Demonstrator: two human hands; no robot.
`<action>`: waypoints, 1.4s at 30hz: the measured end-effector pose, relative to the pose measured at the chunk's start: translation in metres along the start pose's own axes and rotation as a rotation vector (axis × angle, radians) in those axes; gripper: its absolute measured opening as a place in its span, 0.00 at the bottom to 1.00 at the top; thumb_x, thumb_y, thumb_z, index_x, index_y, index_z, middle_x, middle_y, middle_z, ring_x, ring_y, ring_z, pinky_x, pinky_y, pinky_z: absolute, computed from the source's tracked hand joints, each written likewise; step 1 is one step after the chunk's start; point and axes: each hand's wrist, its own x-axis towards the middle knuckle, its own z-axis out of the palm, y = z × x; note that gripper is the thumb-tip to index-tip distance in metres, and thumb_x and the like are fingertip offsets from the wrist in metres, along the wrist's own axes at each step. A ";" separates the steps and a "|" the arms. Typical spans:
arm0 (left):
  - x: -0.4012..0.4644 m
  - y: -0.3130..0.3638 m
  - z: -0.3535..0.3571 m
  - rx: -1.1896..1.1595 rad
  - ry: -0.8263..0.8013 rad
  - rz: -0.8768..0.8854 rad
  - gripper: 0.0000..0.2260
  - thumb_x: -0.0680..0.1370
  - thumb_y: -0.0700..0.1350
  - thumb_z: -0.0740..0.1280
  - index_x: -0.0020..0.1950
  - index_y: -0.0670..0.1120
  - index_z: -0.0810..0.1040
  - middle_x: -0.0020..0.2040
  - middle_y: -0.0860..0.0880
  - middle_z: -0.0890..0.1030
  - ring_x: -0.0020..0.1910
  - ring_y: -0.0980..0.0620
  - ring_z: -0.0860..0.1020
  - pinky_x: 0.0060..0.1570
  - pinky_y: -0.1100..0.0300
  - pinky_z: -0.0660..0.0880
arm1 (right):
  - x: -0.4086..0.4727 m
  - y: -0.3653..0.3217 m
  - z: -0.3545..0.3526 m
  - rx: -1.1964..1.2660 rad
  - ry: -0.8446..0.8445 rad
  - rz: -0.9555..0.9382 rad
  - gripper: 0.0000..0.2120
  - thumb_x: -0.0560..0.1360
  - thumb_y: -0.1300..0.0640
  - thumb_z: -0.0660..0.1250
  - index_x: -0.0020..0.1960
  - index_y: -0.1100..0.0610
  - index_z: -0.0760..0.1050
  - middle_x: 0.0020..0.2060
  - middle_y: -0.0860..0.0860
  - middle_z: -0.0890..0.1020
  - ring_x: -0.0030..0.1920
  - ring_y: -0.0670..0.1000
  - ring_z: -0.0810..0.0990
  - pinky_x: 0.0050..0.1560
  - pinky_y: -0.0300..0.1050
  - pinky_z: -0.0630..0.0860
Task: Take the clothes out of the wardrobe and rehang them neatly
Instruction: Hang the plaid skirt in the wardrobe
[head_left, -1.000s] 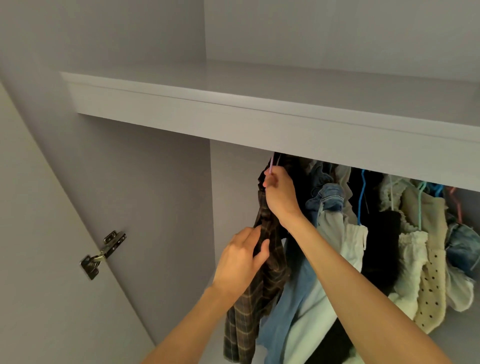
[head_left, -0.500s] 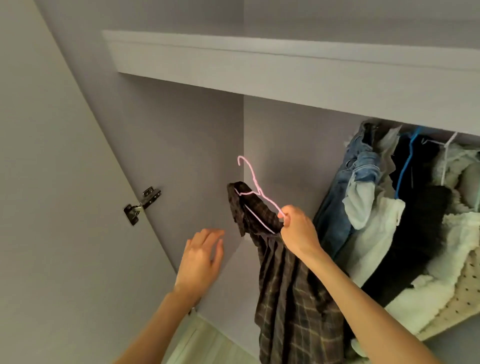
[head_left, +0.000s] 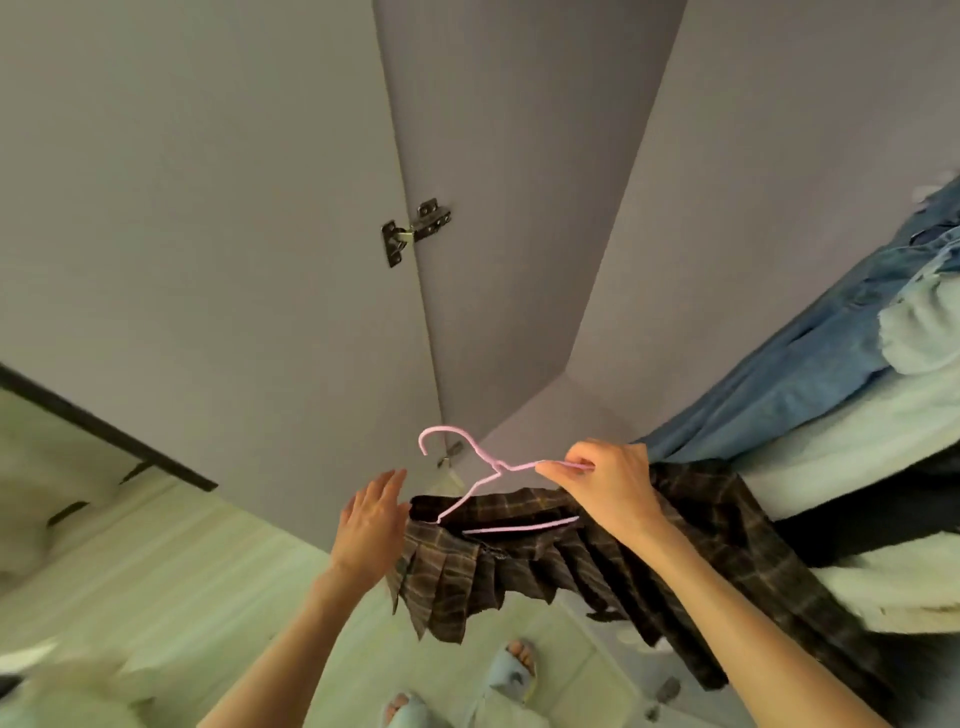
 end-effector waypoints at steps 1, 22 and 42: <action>-0.011 -0.009 0.001 0.019 -0.032 0.012 0.19 0.81 0.41 0.54 0.73 0.49 0.62 0.72 0.50 0.66 0.70 0.50 0.64 0.70 0.53 0.57 | -0.002 -0.005 0.007 0.044 -0.027 -0.036 0.20 0.68 0.41 0.69 0.27 0.49 0.65 0.24 0.43 0.70 0.30 0.47 0.71 0.47 0.46 0.61; -0.261 -0.196 -0.015 -0.190 0.444 -0.462 0.05 0.73 0.41 0.66 0.45 0.44 0.82 0.39 0.49 0.81 0.38 0.47 0.78 0.41 0.60 0.67 | -0.042 -0.209 0.160 0.340 -0.652 -0.436 0.15 0.70 0.50 0.71 0.31 0.59 0.75 0.25 0.54 0.72 0.29 0.47 0.68 0.35 0.42 0.64; -0.379 -0.157 -0.037 -0.346 1.257 -1.270 0.10 0.74 0.47 0.63 0.44 0.45 0.82 0.41 0.59 0.77 0.41 0.61 0.74 0.47 0.49 0.72 | -0.111 -0.438 0.267 0.332 -0.971 -1.317 0.14 0.73 0.45 0.65 0.41 0.56 0.79 0.36 0.48 0.78 0.38 0.46 0.74 0.41 0.36 0.69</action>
